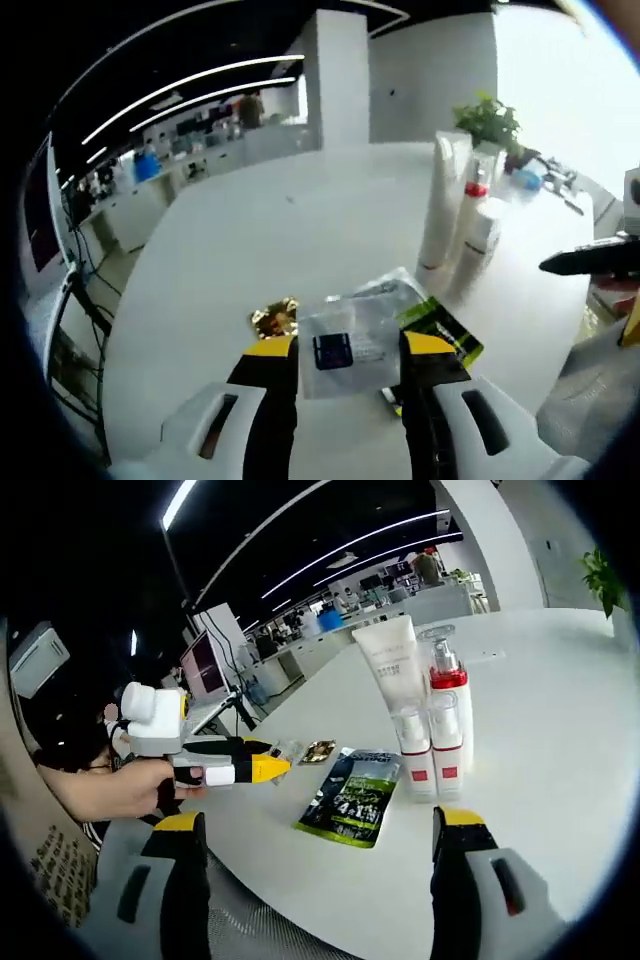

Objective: Arrange the skincare products in the storage area until every visible bottle or jar stands upright without overlapping.

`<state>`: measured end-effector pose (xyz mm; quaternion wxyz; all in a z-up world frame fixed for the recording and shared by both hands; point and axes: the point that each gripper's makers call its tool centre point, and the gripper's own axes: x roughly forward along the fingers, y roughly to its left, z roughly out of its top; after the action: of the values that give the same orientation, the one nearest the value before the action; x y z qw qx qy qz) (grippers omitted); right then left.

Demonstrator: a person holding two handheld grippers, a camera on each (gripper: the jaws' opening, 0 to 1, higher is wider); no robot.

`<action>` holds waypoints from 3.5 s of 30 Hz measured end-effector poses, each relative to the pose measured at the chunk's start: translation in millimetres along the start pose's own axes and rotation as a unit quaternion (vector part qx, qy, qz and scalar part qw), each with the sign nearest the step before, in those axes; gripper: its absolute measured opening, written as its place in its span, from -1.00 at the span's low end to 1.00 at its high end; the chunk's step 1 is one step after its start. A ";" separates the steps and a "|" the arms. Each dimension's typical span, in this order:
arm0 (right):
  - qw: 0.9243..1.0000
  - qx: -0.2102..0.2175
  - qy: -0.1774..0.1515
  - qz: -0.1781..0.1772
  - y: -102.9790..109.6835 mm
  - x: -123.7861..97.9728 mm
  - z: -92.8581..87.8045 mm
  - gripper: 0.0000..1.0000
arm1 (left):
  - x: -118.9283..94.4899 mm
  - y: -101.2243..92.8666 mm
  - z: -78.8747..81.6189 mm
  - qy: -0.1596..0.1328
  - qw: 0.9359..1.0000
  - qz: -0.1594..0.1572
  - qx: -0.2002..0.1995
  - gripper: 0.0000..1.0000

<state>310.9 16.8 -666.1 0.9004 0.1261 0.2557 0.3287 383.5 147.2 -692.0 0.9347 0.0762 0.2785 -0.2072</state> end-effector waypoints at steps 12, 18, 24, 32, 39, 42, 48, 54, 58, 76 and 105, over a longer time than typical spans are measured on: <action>0.997 0.039 -0.028 0.054 10.0 23.9 22.1 -0.11 | -18.5 -24.1 5.7 -0.024 0.999 -0.029 0.021 -0.24; 0.993 0.088 -0.042 0.072 12.3 39.3 30.9 -0.18 | -30.6 -37.7 10.5 -0.035 0.998 -0.041 0.046 -0.24; 0.985 0.137 -0.039 0.101 23.0 47.1 30.3 -0.31 | -35.1 -47.8 13.2 -0.043 0.996 -0.048 0.066 -0.24; 0.982 0.154 -0.027 0.108 26.9 55.2 25.1 -0.59 | -35.6 -50.7 16.9 -0.049 0.995 -0.057 0.059 -0.24; 0.979 0.172 -0.021 0.106 25.6 61.4 22.2 -0.84 | -37.2 -53.6 19.3 -0.055 0.995 -0.063 0.060 -0.24; 0.978 0.179 -0.015 0.109 27.0 62.0 20.0 -0.96 | -36.7 -54.8 19.3 -0.054 0.994 -0.065 0.062 -0.24; 0.973 0.199 -0.026 0.114 27.7 59.5 23.4 -0.98 | -36.0 -55.0 20.9 -0.059 0.994 -0.073 0.052 -0.23; 0.974 0.202 -0.023 0.103 21.7 59.1 21.5 -0.98 | -36.5 -60.2 15.6 -0.044 0.991 -0.128 -0.006 -0.10; 0.975 0.197 -0.017 0.104 22.1 58.5 20.6 -0.98 | -38.5 -53.8 8.0 -0.025 0.978 -0.177 -0.104 -0.06; 0.973 0.191 0.000 0.127 36.7 65.9 17.6 -0.98 | -39.9 -29.7 -16.9 -0.003 0.931 -0.240 -0.276 -0.60; 0.985 -0.086 0.142 0.039 37.9 170.1 -41.4 -0.98 | -22.7 26.6 -88.3 0.092 0.920 -0.096 -0.368 -1.00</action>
<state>379.5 159.3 -750.0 0.8490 0.0101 0.3462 0.3991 334.6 201.8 -752.3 0.8429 -0.2813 0.4258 -0.1706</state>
